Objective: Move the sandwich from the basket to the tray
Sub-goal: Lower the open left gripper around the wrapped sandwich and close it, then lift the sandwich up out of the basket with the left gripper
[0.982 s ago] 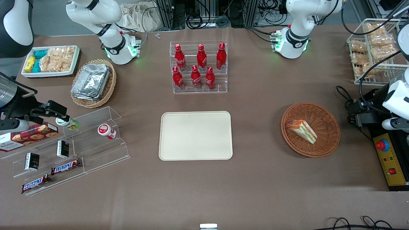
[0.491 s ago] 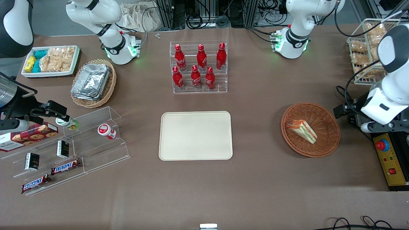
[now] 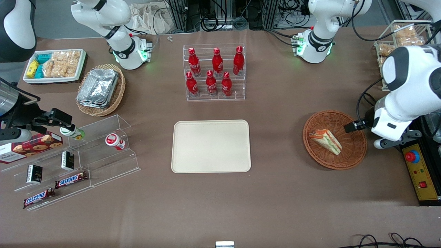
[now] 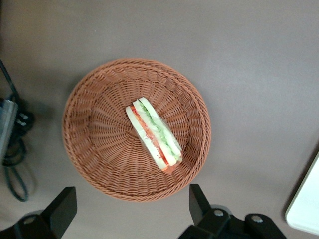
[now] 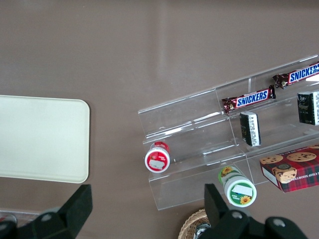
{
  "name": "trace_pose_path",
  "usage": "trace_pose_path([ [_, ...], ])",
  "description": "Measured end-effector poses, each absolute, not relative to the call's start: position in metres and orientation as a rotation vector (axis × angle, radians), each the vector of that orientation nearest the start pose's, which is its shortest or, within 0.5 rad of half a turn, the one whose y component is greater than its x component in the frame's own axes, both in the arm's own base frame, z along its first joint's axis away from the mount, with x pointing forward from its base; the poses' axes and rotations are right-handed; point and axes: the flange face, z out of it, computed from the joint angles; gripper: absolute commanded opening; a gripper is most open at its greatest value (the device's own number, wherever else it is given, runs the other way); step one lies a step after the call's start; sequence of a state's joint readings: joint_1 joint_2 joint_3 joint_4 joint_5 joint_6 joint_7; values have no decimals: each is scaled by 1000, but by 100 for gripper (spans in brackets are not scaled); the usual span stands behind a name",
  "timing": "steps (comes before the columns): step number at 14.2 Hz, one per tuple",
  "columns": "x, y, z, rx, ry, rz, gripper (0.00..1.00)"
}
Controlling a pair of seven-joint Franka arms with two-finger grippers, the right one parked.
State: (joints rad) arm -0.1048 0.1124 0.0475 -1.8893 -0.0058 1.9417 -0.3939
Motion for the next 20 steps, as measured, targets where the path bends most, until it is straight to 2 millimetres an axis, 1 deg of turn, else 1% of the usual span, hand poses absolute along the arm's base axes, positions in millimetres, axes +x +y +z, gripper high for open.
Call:
trace_pose_path([
  [2, 574, -37, 412, -3059, -680, 85, 100],
  [5, 558, -51, 363, -2991, -939, 59, 100],
  [7, 550, -58, 337, -2957, -1045, 48, 100],
  [10, 548, -58, 312, -2926, -1130, 40, 100],
  [17, 551, -55, 262, -2898, -1201, 25, 99],
  [18, 551, -55, 257, -2894, -1204, 29, 91],
  [19, 550, -55, 252, -2892, -1204, 35, 73],
  [20, 549, -55, 249, -2889, -1204, 41, 50],
])
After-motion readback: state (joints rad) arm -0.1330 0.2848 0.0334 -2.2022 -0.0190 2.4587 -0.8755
